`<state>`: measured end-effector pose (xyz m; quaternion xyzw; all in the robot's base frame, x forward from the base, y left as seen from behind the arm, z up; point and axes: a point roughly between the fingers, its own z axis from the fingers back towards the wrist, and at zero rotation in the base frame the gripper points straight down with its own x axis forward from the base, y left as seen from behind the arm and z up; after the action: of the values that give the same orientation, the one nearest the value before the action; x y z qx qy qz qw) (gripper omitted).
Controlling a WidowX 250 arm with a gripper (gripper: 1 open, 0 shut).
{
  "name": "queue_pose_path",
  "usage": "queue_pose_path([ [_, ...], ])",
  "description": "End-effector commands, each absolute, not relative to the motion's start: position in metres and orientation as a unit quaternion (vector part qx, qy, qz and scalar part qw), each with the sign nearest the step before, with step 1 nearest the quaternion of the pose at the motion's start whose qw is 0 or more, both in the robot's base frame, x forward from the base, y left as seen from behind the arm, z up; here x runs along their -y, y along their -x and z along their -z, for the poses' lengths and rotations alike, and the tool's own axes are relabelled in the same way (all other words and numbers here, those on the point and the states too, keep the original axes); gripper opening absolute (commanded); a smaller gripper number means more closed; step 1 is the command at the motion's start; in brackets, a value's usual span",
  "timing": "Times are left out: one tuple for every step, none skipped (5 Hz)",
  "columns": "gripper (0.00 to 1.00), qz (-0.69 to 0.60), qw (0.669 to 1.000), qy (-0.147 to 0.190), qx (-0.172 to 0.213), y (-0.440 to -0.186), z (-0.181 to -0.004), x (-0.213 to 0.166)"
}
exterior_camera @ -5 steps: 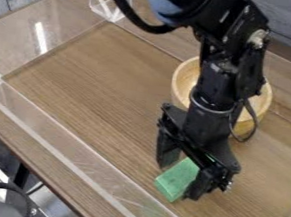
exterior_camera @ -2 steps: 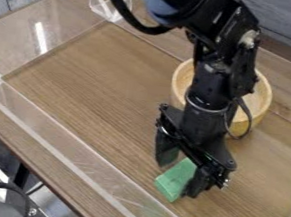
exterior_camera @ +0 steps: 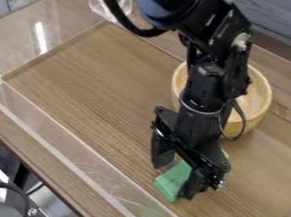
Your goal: Put the green block in the brown bowl
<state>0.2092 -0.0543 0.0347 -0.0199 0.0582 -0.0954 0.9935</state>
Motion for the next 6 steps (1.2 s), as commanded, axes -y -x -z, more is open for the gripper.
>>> queue_pose_path([
  [1.00, 0.090, 0.995, 0.025, -0.035, -0.216, -0.043, 0.053],
  [0.00, 0.088, 0.995, 0.026, -0.036, -0.217, -0.041, 0.053],
  [0.00, 0.087, 0.995, 0.026, -0.035, -0.218, -0.045, 0.052],
  [0.00, 0.086, 0.996, 0.026, -0.025, -0.221, -0.057, 0.051],
  [0.00, 0.084, 0.996, 0.023, 0.001, -0.229, -0.083, 0.050],
  [0.00, 0.085, 0.996, 0.013, 0.021, -0.240, -0.110, 0.050],
])
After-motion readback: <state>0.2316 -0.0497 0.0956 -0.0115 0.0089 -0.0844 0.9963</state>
